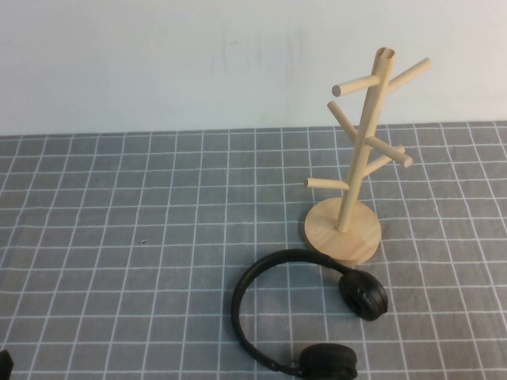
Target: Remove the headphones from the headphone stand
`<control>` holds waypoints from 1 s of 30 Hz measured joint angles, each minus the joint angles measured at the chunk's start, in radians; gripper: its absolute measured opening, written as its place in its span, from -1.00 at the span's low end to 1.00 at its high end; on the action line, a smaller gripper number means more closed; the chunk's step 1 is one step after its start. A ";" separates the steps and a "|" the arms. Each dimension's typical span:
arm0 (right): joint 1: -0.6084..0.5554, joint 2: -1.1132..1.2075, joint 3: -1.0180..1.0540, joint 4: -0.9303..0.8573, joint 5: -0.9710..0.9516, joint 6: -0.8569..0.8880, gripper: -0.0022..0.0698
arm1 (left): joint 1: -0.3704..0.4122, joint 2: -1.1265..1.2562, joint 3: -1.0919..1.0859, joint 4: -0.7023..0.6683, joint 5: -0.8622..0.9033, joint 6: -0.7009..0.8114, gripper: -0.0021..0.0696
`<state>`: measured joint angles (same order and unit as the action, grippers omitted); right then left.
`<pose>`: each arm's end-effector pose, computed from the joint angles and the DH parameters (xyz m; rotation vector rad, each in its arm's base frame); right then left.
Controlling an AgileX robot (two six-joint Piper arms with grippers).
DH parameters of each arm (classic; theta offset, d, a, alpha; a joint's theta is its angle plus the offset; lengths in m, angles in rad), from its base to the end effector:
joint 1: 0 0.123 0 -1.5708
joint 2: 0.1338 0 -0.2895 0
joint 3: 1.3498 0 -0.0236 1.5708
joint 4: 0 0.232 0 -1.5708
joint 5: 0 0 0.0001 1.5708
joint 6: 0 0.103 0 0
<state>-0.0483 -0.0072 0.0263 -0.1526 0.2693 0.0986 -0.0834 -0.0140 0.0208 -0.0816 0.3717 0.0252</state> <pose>0.0433 -0.0063 0.1785 0.0291 1.7698 -0.1060 0.0402 -0.0064 0.1702 0.0509 1.8619 -0.1206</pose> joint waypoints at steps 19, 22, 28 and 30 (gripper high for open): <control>0.000 0.000 0.000 0.234 0.111 -0.188 -0.96 | 0.000 0.000 0.000 0.000 0.000 0.000 -0.95; 0.000 0.000 0.000 0.235 0.111 -0.188 -0.96 | 0.000 0.000 0.000 0.000 0.000 0.000 -0.95; 0.000 0.000 0.000 0.236 0.112 -0.188 -0.96 | 0.000 0.000 0.000 0.000 0.000 0.000 -0.95; 0.000 0.000 0.000 0.236 0.112 -0.188 -0.96 | 0.000 0.000 0.000 0.000 0.000 0.000 -0.95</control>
<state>-0.0483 -0.0072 0.0263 0.0831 0.3813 -0.0897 -0.0834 -0.0140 0.0208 -0.0816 0.3717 0.0252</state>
